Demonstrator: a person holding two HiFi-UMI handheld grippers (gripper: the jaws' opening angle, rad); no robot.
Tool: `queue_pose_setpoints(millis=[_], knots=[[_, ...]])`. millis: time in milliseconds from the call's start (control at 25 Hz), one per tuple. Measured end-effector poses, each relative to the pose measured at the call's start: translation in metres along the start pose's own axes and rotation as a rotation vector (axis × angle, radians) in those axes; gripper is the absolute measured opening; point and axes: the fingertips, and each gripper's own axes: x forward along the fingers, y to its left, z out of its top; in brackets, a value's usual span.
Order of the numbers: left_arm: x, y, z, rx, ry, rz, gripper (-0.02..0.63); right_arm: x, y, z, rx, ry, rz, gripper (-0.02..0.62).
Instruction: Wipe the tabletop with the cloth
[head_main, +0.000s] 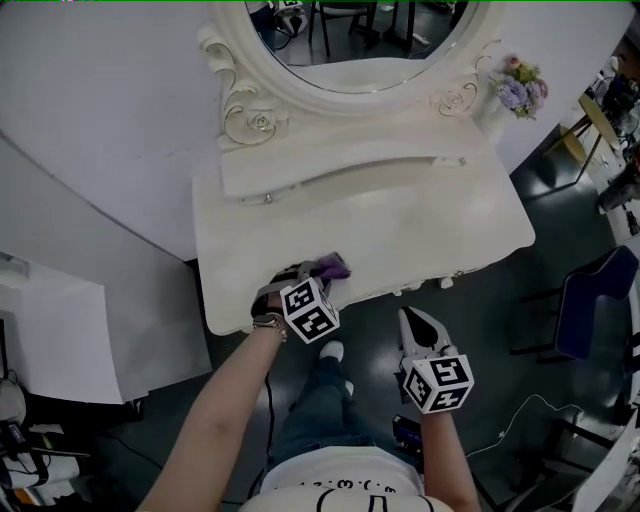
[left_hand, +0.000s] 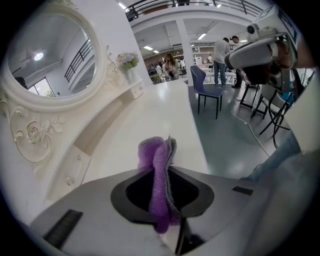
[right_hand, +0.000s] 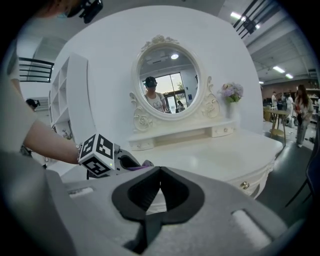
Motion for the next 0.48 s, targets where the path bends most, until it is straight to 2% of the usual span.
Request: queue_pose_setpoints(millis=[200,400,480], knots=[[-0.019,-0.056,0.002,-0.007,-0.025,-0.059,0.074,-0.028,0.017,-0.016,0.001,-0.009,0.019,0.000],[-0.052,-0.101,0.008,-0.087,-0.076,-0.258,0.074,-0.046,0.025,-0.024,-0.009,-0.008,0.035,0.000],[-0.065,-0.098,0.005,-0.076,-0.093,-0.236,0.074,-0.048,0.026,-0.023,-0.003,-0.016,0.035,0.000]])
